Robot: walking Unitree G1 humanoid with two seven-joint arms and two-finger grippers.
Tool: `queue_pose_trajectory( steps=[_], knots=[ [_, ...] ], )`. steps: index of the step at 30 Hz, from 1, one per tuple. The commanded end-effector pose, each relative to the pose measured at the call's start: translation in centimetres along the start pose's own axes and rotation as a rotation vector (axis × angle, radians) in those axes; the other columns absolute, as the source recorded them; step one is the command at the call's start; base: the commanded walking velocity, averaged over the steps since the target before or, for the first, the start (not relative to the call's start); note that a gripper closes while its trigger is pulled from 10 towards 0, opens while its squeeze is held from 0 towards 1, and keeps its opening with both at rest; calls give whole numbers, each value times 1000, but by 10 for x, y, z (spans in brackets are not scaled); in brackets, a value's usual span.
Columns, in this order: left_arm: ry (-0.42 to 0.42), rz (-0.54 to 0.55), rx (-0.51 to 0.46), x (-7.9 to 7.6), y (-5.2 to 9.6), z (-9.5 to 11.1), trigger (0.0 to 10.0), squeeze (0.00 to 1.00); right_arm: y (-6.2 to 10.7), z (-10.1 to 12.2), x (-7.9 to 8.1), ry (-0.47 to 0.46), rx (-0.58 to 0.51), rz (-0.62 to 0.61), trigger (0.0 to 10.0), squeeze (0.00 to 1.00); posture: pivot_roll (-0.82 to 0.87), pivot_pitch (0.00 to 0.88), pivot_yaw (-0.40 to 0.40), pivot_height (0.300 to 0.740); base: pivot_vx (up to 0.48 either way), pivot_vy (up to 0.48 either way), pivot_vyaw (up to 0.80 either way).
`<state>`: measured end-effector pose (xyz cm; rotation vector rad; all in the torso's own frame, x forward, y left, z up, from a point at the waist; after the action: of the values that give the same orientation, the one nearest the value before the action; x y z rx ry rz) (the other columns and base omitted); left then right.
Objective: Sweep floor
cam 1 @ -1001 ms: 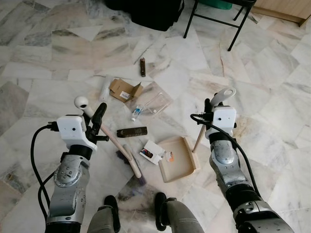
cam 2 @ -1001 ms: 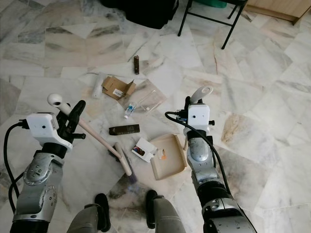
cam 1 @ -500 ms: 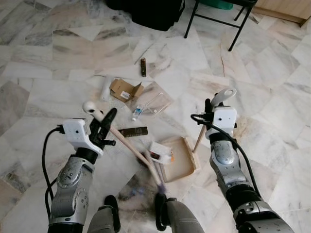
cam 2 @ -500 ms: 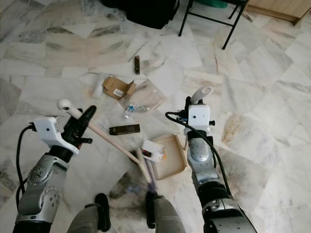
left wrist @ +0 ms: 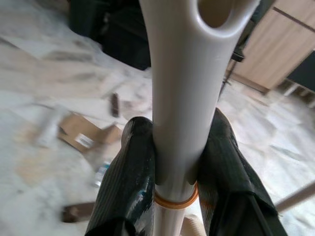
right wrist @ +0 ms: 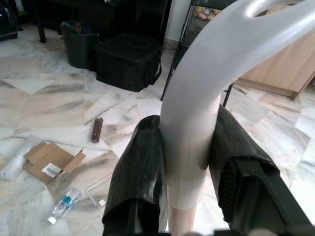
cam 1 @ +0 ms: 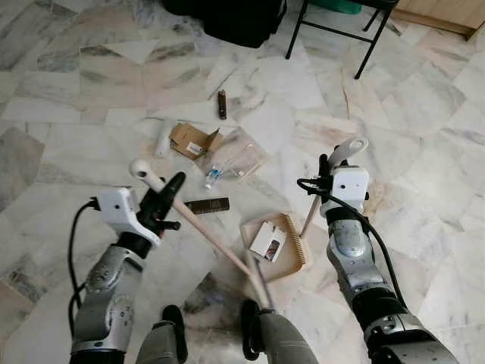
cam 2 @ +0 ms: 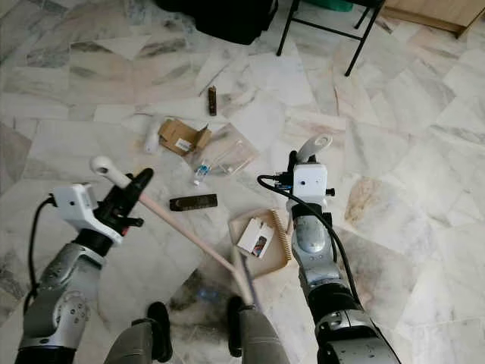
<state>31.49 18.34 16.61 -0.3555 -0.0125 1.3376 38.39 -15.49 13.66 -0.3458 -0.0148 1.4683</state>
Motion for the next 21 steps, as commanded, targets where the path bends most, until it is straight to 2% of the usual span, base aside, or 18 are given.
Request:
queue_pose_trajectory(
  steps=[1,3,4,5,8,12,13,14,15,18,21],
  knots=[
    [-40,0,-48,-1,3,12,10000,0,14,-28,-2,34,113,9,10000,0,-43,353,-125,740,0,0,0],
    [-87,4,-72,2,4,25,10000,0,10,-25,-1,26,107,6,10000,0,-26,327,-119,740,0,0,0],
    [-87,4,-72,2,4,25,10000,0,10,-25,-1,26,107,6,10000,0,-26,327,-119,740,0,0,0],
    [-130,-3,-77,4,4,31,10000,0,8,-24,1,19,110,5,10000,0,-14,311,-117,740,0,0,0],
    [-177,-16,-81,5,3,36,10000,0,5,-20,7,5,99,17,10000,0,-2,288,-112,740,0,0,0],
    [-203,-10,-86,6,0,37,10000,0,2,-15,12,-19,84,22,10000,0,1,254,-105,740,0,0,0],
    [-218,21,-93,6,-2,36,10000,0,-6,1,15,-98,35,8,10000,0,5,234,-98,740,0,0,0],
    [-218,21,-93,6,-2,36,10000,0,-6,1,15,-98,35,8,10000,0,5,234,-98,740,0,0,0],
    [-221,35,-94,6,-2,34,10000,0,-11,13,19,-132,-7,10,10000,0,-6,221,-94,740,0,0,0],
    [-207,47,-87,5,-1,29,10000,0,-16,27,23,-160,-55,16,10000,0,-11,208,-87,740,0,0,0],
    [-217,53,-82,4,-2,26,10000,0,-17,28,22,-176,-58,10,10000,0,-6,191,-76,740,0,0,0]
  ],
)
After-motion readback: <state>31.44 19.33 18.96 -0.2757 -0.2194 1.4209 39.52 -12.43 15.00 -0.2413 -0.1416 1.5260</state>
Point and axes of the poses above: a point about 5 cm out from each wrist's last joint towards the gripper, its own y axis pointing back from the gripper into the wrist, its own z axis along the axis of the wrist's last joint, x = y × z, the point moved 3 cm from there along -y, pointing out of the wrist towards the gripper, and after that the axes turned 1 degree about y, right-handed, at the moved point
